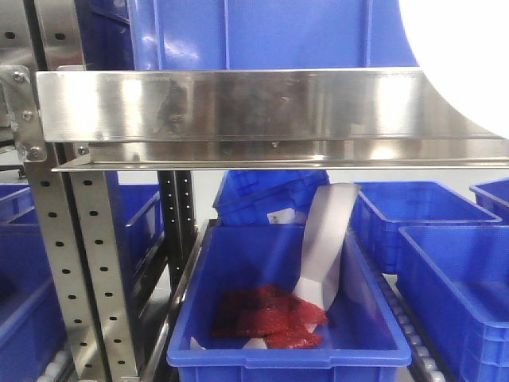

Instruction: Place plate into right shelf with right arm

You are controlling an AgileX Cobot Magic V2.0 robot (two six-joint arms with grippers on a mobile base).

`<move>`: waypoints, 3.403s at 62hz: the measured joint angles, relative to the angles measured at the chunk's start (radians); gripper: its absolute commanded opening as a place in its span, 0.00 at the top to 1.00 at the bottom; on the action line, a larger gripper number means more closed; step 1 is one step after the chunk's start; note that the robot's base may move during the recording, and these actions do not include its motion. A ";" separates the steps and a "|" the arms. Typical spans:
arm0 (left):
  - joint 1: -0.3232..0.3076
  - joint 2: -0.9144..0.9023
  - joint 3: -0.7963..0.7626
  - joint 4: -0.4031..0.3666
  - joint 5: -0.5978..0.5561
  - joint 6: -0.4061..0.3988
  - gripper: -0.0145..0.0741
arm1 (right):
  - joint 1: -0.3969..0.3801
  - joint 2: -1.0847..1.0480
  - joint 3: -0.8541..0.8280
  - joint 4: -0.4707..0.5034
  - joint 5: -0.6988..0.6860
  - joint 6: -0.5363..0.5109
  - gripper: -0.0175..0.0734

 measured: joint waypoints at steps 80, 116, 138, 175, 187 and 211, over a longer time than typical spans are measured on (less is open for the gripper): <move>0.000 0.000 0.000 0.000 0.000 0.000 0.98 | 0.104 1.290 -1.223 0.031 -0.102 0.000 0.74; 0.000 0.000 0.000 0.000 0.000 0.000 0.98 | 0.110 1.362 -1.244 0.079 -0.106 0.002 0.41; 0.000 0.000 0.000 0.000 0.000 0.000 0.98 | 0.106 1.340 -1.229 0.095 -0.099 0.002 0.75; 0.000 0.000 0.000 0.000 0.000 0.000 0.98 | 0.025 0.836 -0.525 0.031 -0.284 0.006 0.75; 0.000 0.000 0.000 0.000 0.000 0.000 0.98 | -0.067 0.589 -0.298 0.031 -0.286 0.010 0.75; 0.000 0.000 0.000 0.000 0.000 0.000 0.98 | -0.088 0.076 0.044 0.025 -0.168 0.010 0.75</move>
